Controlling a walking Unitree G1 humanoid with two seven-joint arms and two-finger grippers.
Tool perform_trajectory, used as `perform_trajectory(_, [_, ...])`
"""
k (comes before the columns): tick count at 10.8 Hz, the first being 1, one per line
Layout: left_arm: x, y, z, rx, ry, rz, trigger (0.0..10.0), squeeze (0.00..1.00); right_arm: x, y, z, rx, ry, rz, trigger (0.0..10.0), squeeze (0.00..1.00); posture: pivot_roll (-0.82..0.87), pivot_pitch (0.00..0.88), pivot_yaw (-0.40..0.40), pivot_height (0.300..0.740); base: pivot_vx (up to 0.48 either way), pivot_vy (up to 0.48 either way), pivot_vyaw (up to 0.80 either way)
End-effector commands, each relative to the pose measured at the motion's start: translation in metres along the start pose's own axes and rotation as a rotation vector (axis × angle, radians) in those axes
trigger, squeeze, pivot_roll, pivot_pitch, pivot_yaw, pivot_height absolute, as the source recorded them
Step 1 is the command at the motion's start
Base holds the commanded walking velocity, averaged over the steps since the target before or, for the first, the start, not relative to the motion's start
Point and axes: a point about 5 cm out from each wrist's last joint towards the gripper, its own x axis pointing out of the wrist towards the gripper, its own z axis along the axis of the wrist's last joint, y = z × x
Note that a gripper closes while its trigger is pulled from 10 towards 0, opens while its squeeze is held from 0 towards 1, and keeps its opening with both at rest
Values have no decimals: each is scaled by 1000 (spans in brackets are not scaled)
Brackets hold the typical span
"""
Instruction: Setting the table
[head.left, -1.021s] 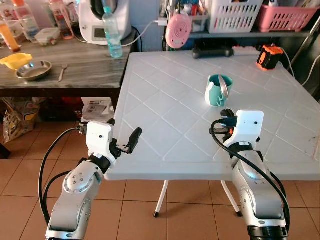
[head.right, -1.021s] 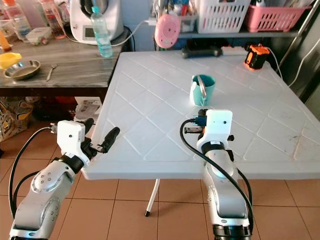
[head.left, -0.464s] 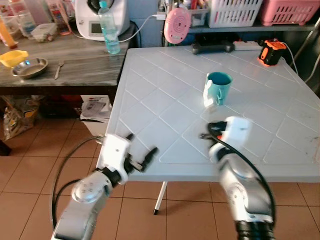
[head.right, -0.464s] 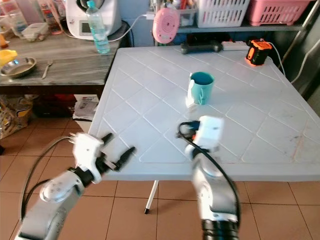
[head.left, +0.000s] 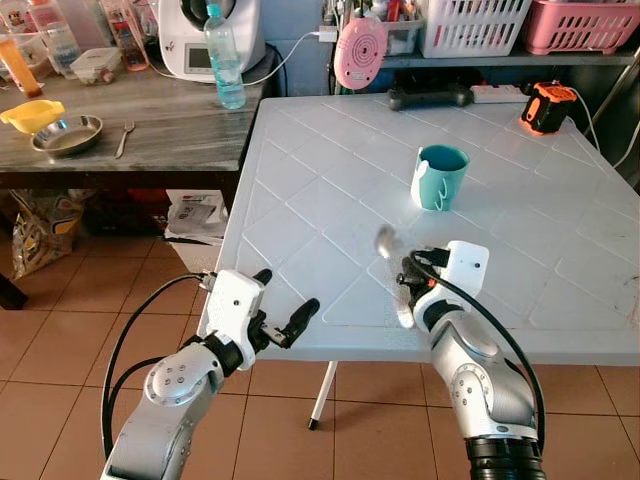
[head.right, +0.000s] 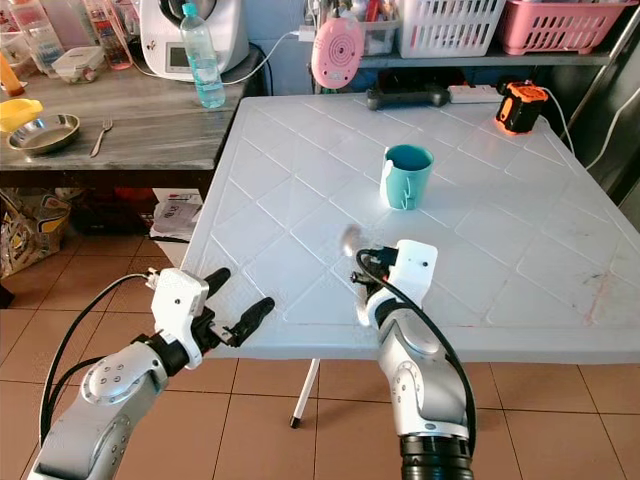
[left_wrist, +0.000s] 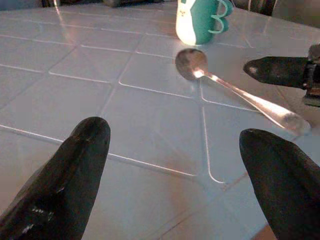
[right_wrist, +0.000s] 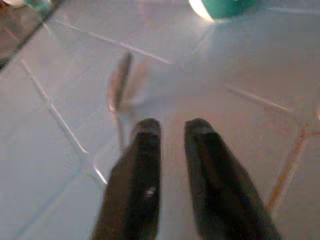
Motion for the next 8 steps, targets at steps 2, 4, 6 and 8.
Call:
perform_trajectory(2, [-1,-2,1,9,9,-9,10000,0,0,-4,4,-11,-4,-26,10000,1000,22,55,46,740,0,0,0])
perform_trajectory(4, [-1,-3,1,8,7,-11,10000,0,0,-9,6,-71,-7,-41,10000,1000,18,53,46,740,0,0,0])
perform_trajectory(6, [0,-4,2,9,4,-14,10000,0,2,-1,5,-105,-1,1,10000,1000,19,50,43,740,0,0,0])
perform_trajectory(8, [0,-4,4,11,3,-12,10000,0,7,1,-4,-125,74,10,10000,1000,21,48,41,740,0,0,0])
